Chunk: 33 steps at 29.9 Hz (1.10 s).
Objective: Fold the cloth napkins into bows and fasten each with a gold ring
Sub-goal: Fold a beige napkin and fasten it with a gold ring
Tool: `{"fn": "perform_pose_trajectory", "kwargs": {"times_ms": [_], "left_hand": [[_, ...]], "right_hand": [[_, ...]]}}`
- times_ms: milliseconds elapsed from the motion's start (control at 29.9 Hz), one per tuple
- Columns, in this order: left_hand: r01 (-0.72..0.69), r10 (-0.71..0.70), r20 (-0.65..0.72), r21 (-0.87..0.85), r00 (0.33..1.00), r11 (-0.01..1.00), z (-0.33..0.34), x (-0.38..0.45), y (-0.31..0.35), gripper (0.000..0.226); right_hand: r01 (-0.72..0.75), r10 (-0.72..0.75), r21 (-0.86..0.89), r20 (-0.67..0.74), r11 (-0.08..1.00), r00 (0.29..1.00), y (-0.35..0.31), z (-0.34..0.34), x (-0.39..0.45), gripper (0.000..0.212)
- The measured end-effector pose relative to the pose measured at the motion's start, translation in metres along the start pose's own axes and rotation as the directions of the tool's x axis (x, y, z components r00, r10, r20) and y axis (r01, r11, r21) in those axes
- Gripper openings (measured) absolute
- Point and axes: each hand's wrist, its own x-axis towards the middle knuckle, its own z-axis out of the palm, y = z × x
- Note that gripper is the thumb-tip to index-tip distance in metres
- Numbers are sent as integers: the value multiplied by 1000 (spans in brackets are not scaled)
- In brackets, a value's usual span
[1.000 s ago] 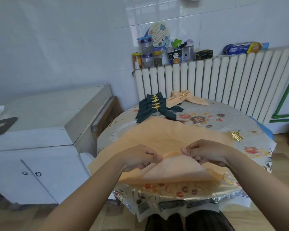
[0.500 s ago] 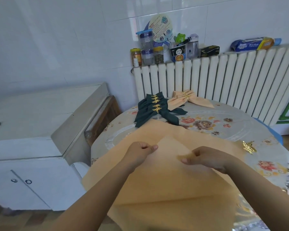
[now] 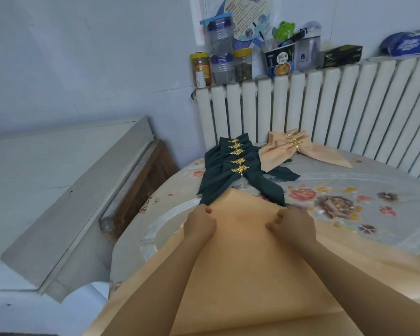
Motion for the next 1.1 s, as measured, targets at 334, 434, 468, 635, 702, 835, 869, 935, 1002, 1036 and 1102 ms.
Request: {"fn": "perform_pose_trajectory", "kwargs": {"times_ms": [334,434,468,635,702,835,869,935,1002,1036,1102], "left_hand": [[-17,44,-336,82,941,997,34,62,0,13],[8,12,-329,60,944,998,37,64,-1,16],[8,10,-319,56,948,998,36,64,-1,20],[-100,149,-317,166,936,981,26,45,-2,44],[-225,271,-278,186,921,956,23,23,1,28],[-349,348,24,127,937,929,16,-37,0,15],[-353,346,84,100,934,930,13,-55,-2,17],[-337,327,167,35,930,941,10,-78,-8,20],[-330,318,244,9,916,944,7,-99,-17,22],[-357,335,275,33,901,933,7,-106,-22,22],[-439,399,289,87,870,894,7,-123,-29,18]], "right_hand": [[38,-61,-126,-191,991,980,-9,33,71,35],[-8,-16,-148,-158,989,987,-12,37,75,47],[-1,-25,-151,-166,988,986,-12,37,74,49],[147,-160,-72,-220,987,962,-4,26,38,44],[231,-231,-23,-199,973,952,3,17,12,29],[375,-375,-7,-50,927,926,27,-1,-37,18],[398,-399,-22,-3,917,917,35,-5,-49,20],[414,-412,-19,83,910,908,51,-12,-66,28],[422,-416,-13,152,906,897,69,-20,-86,33],[429,-419,-15,184,903,889,77,-23,-93,32],[404,-389,-40,200,914,899,90,-31,-109,32]]}}
